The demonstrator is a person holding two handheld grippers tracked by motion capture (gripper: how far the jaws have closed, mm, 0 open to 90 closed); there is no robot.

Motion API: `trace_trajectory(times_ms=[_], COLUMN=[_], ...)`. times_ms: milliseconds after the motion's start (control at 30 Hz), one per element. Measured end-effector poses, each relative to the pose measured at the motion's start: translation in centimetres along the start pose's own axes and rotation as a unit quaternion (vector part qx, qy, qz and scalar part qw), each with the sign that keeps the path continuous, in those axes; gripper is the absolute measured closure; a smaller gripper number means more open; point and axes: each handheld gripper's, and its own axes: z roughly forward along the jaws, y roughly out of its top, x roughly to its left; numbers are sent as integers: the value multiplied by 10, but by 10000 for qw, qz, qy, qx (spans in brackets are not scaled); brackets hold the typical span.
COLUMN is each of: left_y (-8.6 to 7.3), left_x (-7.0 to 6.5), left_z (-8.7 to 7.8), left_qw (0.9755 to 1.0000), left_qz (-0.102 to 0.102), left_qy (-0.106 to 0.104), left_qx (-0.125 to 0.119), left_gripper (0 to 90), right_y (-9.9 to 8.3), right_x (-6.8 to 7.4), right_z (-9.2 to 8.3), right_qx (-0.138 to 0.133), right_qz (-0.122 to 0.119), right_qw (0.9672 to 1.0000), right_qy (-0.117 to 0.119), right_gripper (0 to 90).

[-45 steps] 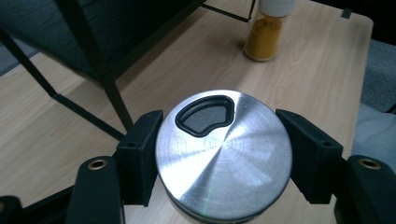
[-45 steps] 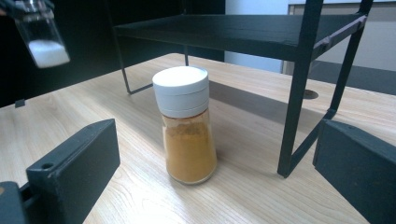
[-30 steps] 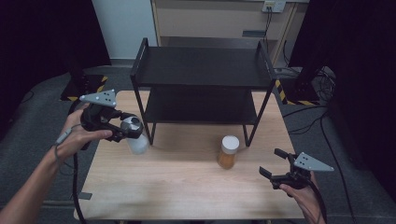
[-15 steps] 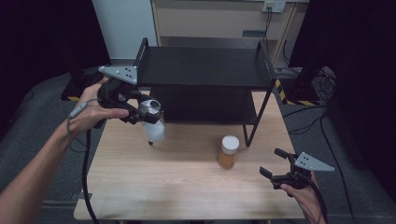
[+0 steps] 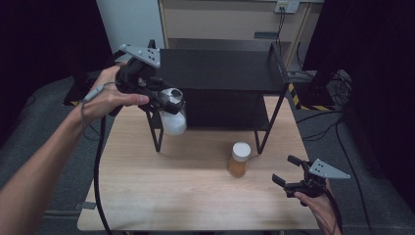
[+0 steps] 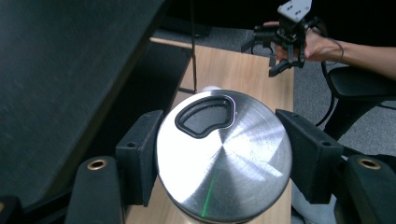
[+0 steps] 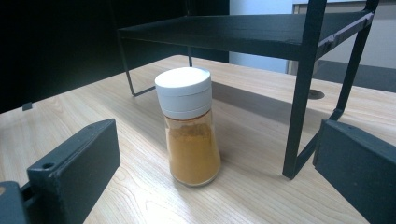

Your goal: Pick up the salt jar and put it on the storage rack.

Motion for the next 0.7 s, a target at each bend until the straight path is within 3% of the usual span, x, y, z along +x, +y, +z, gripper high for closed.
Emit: trace_trajectory(times_ms=[300, 467, 567, 700], left_y=[31, 47, 53, 56], left_x=[9, 18, 25, 34], left_z=[-12, -19, -21, -22], left_qw=[9999, 9994, 9983, 9951], left_qz=[-40, -194, -329, -550], left_qy=[124, 281, 453, 780], left_qx=[-58, -109, -162, -249], left_gripper=[336, 336, 336, 336], right_y=[-2, -3, -3, -3], right_x=[-3, -4, -4, -6], right_z=[0, 0, 0, 1], right_qx=[-33, -91, -83, -64], right_qz=[71, 109, 121, 133], right_qw=[10000, 9999, 9999, 9999], right_qy=[-2, 24, 33, 48], right_gripper=[10, 10, 10, 10])
